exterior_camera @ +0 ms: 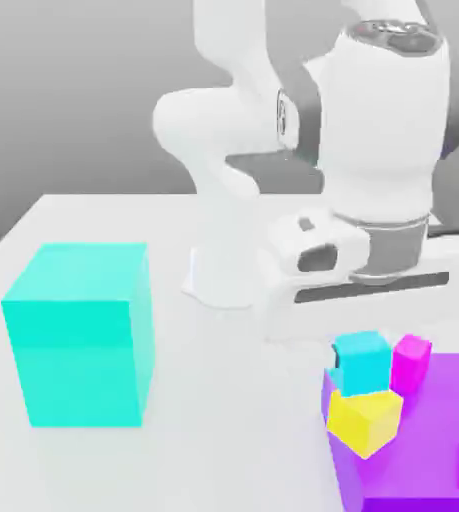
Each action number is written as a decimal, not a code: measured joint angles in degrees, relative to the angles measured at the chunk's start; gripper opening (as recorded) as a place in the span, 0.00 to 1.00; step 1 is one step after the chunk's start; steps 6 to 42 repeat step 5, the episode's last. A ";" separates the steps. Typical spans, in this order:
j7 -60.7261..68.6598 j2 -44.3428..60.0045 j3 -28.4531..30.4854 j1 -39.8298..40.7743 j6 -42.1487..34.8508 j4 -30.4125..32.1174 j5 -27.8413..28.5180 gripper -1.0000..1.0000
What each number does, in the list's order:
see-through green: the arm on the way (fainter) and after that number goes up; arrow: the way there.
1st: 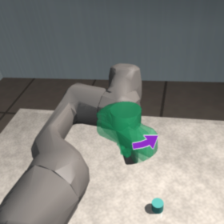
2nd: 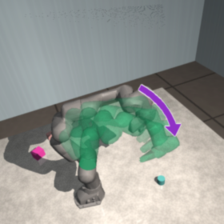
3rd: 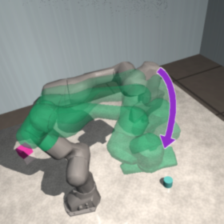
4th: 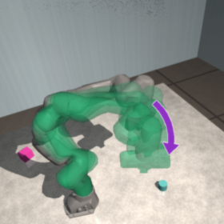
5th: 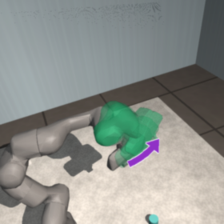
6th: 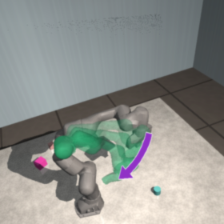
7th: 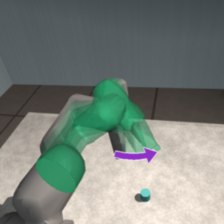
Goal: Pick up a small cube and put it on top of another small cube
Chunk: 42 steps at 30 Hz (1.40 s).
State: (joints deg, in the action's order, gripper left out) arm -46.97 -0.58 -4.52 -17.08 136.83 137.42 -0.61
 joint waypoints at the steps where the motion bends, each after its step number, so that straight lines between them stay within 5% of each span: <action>1: -0.14 1.33 0.84 -1.19 2.06 0.71 0.26 0.00; 2: -0.21 2.90 1.74 -0.59 4.29 1.38 0.41 0.00; 3: -0.25 3.85 2.39 1.14 5.65 1.78 0.49 1.00; 42: -0.25 3.85 2.39 1.14 5.65 1.78 0.49 1.00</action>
